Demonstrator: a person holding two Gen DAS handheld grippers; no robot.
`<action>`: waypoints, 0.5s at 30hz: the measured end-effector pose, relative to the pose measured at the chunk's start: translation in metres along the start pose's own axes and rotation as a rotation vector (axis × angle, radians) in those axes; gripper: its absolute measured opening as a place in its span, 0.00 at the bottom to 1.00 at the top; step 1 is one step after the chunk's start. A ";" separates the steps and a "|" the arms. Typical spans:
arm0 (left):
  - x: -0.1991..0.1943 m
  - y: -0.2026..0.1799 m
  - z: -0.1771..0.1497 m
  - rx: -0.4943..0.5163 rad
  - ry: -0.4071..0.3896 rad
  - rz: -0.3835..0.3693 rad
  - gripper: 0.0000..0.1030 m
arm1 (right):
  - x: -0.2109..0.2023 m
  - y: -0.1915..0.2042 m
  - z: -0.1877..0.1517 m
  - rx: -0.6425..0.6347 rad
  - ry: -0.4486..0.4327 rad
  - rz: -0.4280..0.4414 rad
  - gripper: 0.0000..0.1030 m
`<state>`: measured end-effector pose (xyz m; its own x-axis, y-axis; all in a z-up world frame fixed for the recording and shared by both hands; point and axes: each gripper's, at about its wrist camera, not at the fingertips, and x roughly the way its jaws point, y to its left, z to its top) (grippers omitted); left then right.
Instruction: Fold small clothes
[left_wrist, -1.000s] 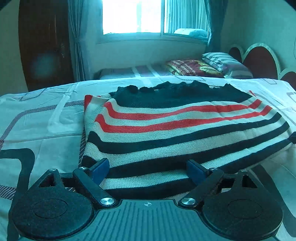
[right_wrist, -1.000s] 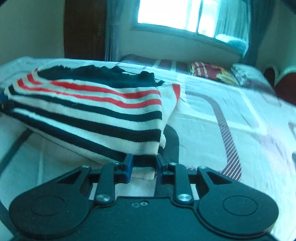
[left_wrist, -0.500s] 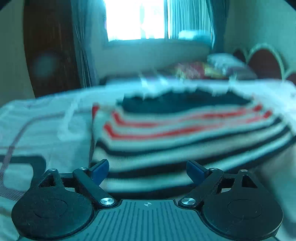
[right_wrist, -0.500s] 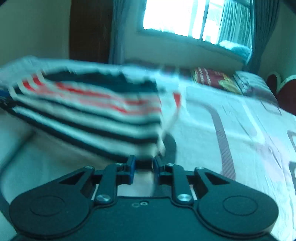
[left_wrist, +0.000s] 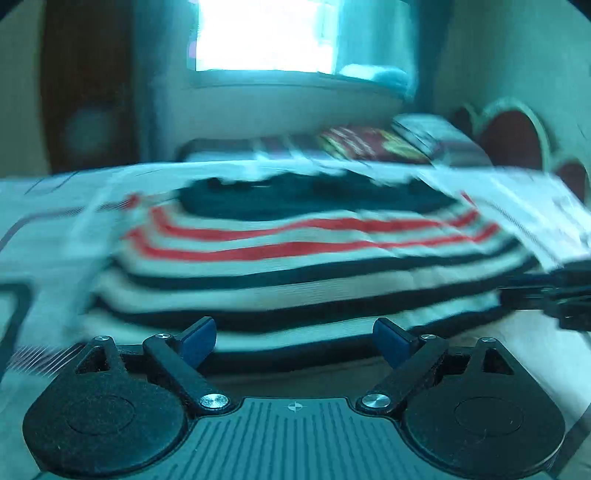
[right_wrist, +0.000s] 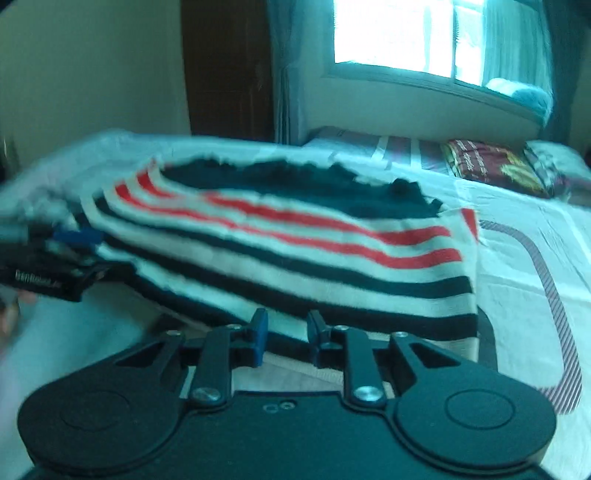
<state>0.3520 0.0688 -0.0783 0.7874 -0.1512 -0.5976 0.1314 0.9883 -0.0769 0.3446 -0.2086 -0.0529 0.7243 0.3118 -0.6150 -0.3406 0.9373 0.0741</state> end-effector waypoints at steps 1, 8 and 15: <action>-0.009 0.013 -0.004 -0.051 -0.007 0.020 0.89 | -0.005 -0.004 0.001 0.030 0.000 -0.005 0.26; -0.015 0.089 -0.044 -0.565 -0.013 -0.081 0.73 | -0.019 -0.002 -0.004 0.069 -0.026 0.024 0.22; -0.006 0.100 -0.056 -0.783 -0.065 -0.127 0.73 | -0.017 0.012 0.005 0.082 -0.027 0.035 0.16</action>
<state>0.3263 0.1696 -0.1272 0.8313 -0.2410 -0.5008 -0.2197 0.6851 -0.6945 0.3311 -0.2017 -0.0371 0.7286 0.3481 -0.5899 -0.3168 0.9348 0.1603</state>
